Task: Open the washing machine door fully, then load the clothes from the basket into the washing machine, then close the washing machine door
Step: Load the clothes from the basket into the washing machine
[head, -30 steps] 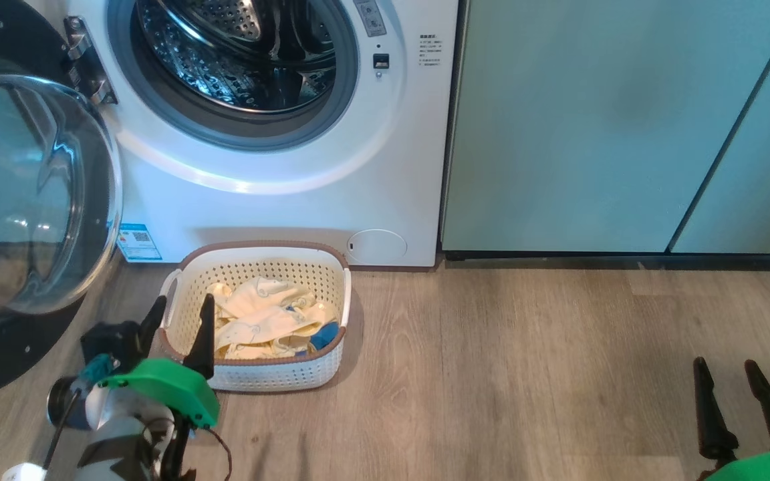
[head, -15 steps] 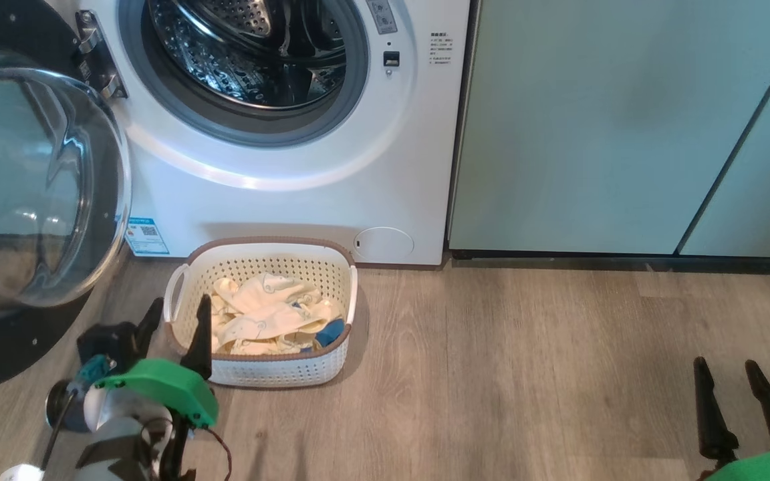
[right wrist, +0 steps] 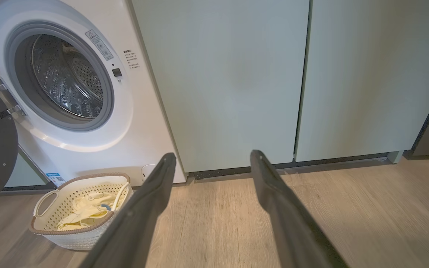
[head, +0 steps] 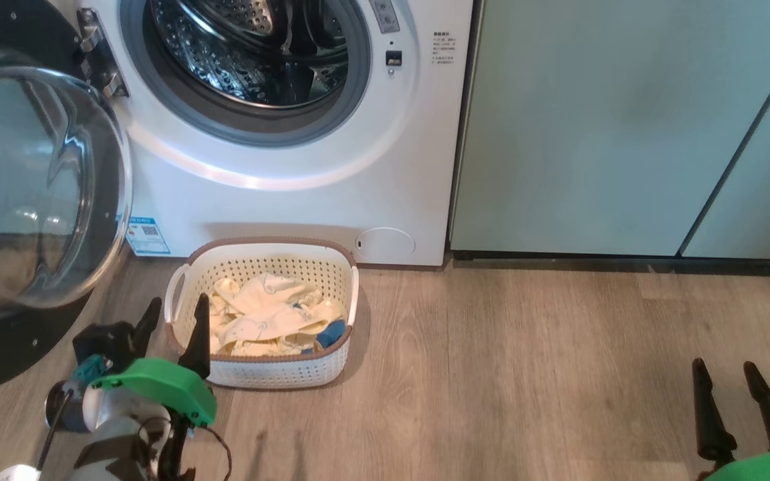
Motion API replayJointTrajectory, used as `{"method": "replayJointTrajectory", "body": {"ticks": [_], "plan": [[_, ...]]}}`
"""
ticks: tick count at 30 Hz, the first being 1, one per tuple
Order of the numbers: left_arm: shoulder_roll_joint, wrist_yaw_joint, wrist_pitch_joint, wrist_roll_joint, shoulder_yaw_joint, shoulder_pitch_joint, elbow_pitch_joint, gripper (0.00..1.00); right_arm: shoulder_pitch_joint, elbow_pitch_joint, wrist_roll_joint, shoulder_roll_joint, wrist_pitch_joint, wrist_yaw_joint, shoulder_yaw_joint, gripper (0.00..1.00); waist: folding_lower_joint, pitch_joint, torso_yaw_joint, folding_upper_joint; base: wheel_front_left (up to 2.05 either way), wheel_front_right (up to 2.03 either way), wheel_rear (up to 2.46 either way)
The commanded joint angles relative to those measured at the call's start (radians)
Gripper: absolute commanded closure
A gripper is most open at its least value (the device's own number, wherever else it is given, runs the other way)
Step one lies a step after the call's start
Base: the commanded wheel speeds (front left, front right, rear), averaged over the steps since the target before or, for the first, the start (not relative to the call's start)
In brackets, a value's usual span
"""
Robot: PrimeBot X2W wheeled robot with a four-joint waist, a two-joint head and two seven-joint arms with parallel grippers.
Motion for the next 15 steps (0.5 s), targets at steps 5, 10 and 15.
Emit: {"method": "replayJointTrajectory", "body": {"ticks": [5,10,15], "plan": [[0.033,-0.001,-0.006,-0.010,0.033,-0.055,-0.034,0.00,-0.020,-0.029,-0.008,-0.013,-0.010,0.000,0.014,0.00,0.0000,0.003,0.003,0.0000,1.82,-1.82,0.00],[0.034,-0.001,-0.006,-0.008,0.036,-0.058,-0.031,0.00,-0.019,-0.028,-0.007,-0.011,-0.010,0.000,0.014,0.00,0.0000,0.006,0.006,0.0000,2.13,-2.13,0.00],[0.034,0.002,-0.006,0.000,0.050,-0.061,-0.036,0.00,-0.020,-0.029,-0.005,-0.009,-0.010,0.000,0.015,0.00,0.0000,0.010,0.007,0.0000,2.10,-2.10,0.00]]}}
